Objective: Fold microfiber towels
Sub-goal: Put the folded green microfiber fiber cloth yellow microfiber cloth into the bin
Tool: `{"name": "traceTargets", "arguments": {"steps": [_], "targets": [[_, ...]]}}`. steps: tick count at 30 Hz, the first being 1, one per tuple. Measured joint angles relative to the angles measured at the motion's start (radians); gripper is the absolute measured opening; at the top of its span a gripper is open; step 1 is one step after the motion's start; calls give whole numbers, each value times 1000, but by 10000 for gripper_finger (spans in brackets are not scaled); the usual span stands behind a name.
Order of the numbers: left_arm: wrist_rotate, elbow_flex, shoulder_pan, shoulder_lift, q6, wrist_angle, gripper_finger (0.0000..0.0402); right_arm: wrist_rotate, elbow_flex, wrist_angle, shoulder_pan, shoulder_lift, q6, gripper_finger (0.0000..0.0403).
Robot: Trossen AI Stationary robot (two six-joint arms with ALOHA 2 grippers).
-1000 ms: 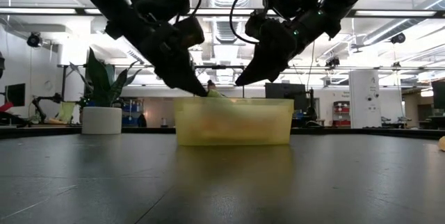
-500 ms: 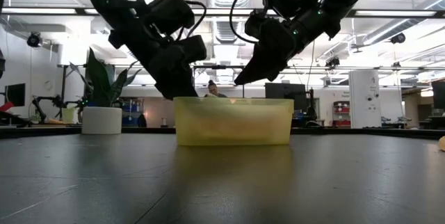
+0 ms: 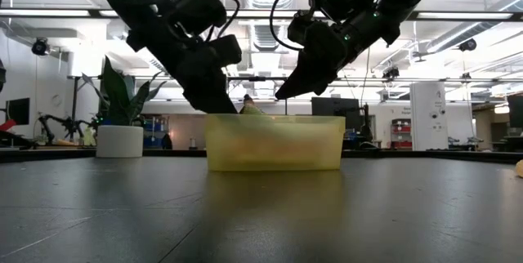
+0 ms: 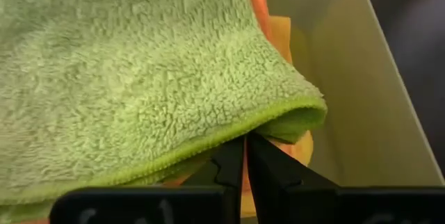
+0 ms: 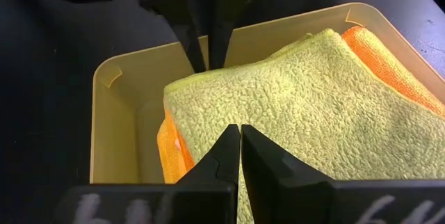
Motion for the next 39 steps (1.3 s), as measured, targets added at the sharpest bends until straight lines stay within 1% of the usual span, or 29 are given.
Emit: {"name": "traceTargets", "arguments": {"steps": [5, 9, 10, 12, 14, 15, 17, 18, 21, 26, 28, 33, 37, 39], "targets": [[12, -3, 0, 30, -1, 8, 5, 0, 0, 1, 0, 0, 0, 8], [94, -1, 0, 35, 21, 15, 5, 0, 0, 3, 0, 0, 0, 8], [90, 1, -1, 32, 36, 16, 5, 0, 0, 3, 0, 0, 0, 8], [24, 6, -1, 25, 43, 14, 5, -4, 0, 3, 0, 0, 0, 8], [-51, 13, 4, 22, 46, 24, 5, -44, 0, 3, 2, 0, -1, 8], [-66, 14, 7, 22, 49, 22, 5, -79, 0, 4, 4, 0, -8, 8], [-77, 14, 10, 22, 50, 22, 5, -139, 0, 11, 11, 0, -13, 8], [-77, 14, 10, 22, 50, 28, 5, -149, 0, 16, 17, 5, -13, 8], [-77, 16, 10, 22, 50, 35, 5, -151, 0, 50, 35, 29, -14, 8], [-79, 19, 10, 22, 44, 57, 5, -149, 0, 170, 50, 112, -11, 8], [-80, 19, 10, 22, 43, 57, 5, -146, 0, 187, 50, 137, 0, 8], [-81, 19, 10, 22, 43, 69, 5, -60, 18, 182, 50, 179, -7, 8], [-79, 19, 10, 22, 42, 77, 5, 65, 42, 181, 50, 205, -19, 8], [-61, 17, 10, 22, 41, 77, 5, 98, 48, 176, 50, 206, -27, 8]]}}
